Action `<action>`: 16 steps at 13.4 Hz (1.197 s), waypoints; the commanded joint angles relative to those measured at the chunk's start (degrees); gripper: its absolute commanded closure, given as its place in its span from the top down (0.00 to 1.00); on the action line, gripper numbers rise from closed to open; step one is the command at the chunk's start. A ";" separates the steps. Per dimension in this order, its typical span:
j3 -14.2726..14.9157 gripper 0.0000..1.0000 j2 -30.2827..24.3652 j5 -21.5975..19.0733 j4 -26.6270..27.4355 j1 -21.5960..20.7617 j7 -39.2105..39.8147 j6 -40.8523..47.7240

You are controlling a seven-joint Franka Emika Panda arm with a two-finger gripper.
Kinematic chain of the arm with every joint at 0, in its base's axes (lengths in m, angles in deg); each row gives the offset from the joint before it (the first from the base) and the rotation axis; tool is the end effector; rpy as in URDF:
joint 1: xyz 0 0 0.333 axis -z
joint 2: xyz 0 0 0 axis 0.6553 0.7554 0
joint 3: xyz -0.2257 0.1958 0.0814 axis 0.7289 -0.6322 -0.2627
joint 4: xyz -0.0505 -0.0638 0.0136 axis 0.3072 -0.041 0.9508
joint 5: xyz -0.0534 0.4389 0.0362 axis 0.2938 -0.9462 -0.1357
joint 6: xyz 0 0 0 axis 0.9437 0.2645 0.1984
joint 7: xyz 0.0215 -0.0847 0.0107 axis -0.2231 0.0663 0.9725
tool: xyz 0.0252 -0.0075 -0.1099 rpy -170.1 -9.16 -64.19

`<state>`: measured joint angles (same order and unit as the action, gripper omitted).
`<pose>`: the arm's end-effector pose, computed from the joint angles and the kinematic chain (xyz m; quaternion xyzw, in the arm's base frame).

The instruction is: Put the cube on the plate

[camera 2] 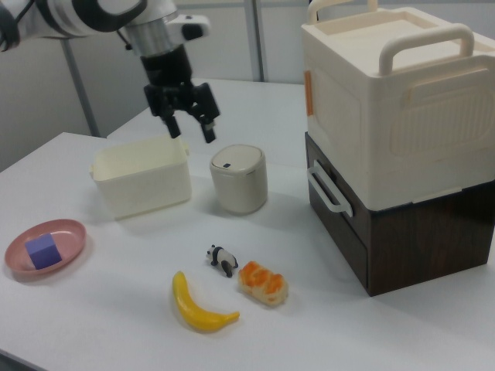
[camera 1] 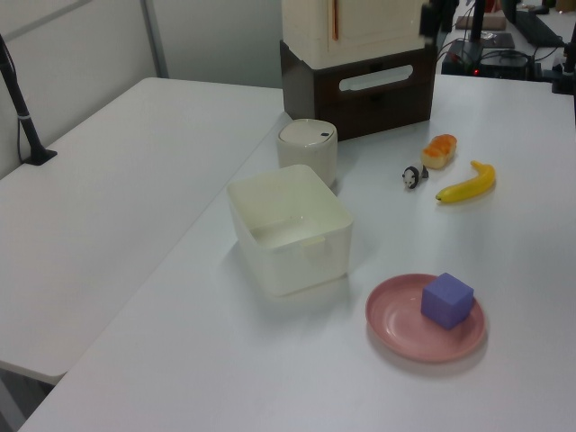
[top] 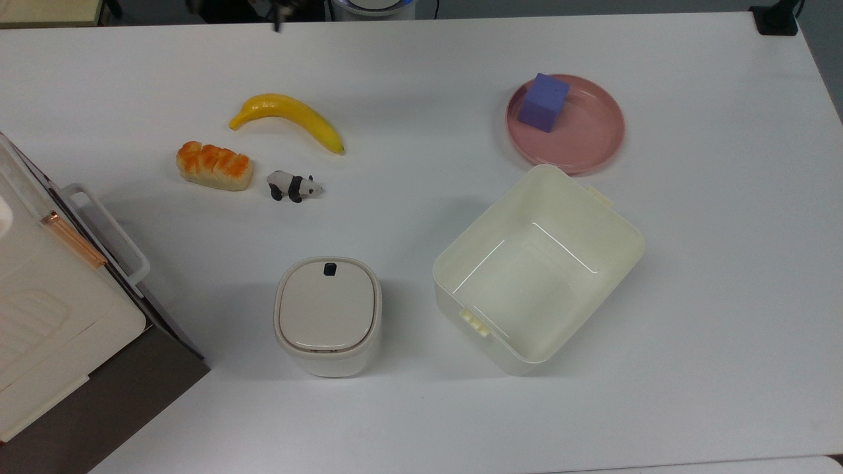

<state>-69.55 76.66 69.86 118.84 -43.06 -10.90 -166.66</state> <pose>0.6116 -0.1048 0.6252 0.9949 -0.0671 0.0208 0.0725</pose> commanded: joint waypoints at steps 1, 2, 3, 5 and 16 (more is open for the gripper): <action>6.13 1.00 -0.92 -1.77 -0.96 -1.13 5.99 0.61; 7.02 1.00 -1.10 -1.95 -0.96 -1.13 7.05 0.52; 8.07 1.00 -1.19 -2.91 -0.96 -0.87 9.24 0.61; 10.00 1.00 -1.97 -6.50 -0.96 -0.52 10.75 0.87; 5.10 1.00 0.57 -11.70 0.61 -3.24 -3.05 -2.91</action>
<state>-62.01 76.89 59.31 118.02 -46.26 -10.66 -167.99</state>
